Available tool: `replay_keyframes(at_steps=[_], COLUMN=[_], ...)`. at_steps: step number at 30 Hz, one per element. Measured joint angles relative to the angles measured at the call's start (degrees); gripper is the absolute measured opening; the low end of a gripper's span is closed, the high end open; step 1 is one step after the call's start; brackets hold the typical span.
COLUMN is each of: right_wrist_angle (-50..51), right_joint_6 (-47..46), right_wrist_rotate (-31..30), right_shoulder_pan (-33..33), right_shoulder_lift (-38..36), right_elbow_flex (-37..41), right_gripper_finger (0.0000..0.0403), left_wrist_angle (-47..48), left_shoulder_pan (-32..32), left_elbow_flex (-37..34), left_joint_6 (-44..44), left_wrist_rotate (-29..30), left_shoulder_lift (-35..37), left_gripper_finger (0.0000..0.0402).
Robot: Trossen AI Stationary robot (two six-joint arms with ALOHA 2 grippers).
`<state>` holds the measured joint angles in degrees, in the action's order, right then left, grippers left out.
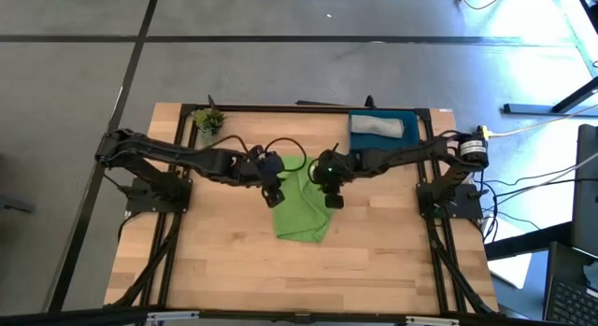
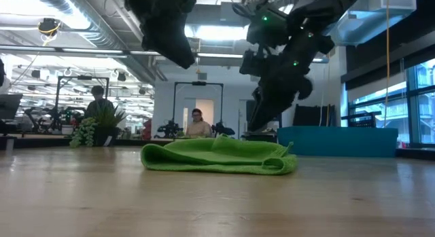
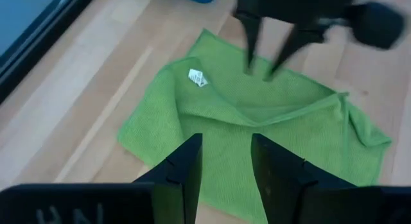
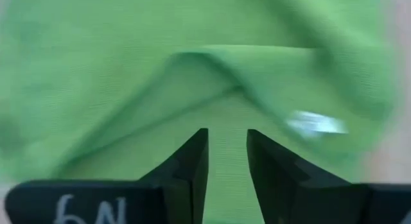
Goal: Roll microfiber towels into tight, uniform cylinder then place into a basket
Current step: Fold the green microfiber cloth
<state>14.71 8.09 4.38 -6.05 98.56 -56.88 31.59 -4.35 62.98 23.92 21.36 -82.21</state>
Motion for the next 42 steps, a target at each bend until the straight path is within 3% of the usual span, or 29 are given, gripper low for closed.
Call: replay_keyframes(at_steps=[3,5,13,19,26,35,42], right_wrist_angle=[-0.9,-2.1,-3.7,-5.6,-8.3,-8.7,-6.4], right_joint_6=[-0.6,-3.2,-11.5,-12.1,-7.6,-6.3,-13.4], right_wrist_rotate=[-8.0,-9.6,-1.4,5.4,2.7,0.1,-1.7], right_shoulder_pan=[-0.8,-2.5,-10.8,-12.7,-12.7,-12.7,-13.0], right_shoulder_lift=[0.0,0.0,0.6,4.0,7.1,5.6,5.0], right_elbow_flex=[0.0,0.0,0.0,0.0,0.0,0.0,0.0], right_gripper_finger=[0.0108,0.0108,0.0108,0.0108,0.0108,0.0108,0.0108], left_wrist_angle=[-0.2,-0.1,-0.3,-0.5,-0.5,-0.5,-0.6], left_shoulder_pan=[-0.5,-0.5,-0.5,-0.5,-0.5,-0.5,-0.5], left_elbow_flex=[0.0,0.0,0.0,0.0,0.0,0.0,0.0], left_joint_6=[0.5,1.6,2.7,3.1,3.1,3.1,3.1], left_wrist_rotate=[0.8,0.9,0.9,1.0,1.0,0.9,0.9], left_shoulder_lift=[0.0,0.0,0.0,0.0,0.0,-0.1,-0.1], left_gripper_finger=[0.0120,0.0121,0.0119,0.0119,0.0121,0.0121,0.0121])
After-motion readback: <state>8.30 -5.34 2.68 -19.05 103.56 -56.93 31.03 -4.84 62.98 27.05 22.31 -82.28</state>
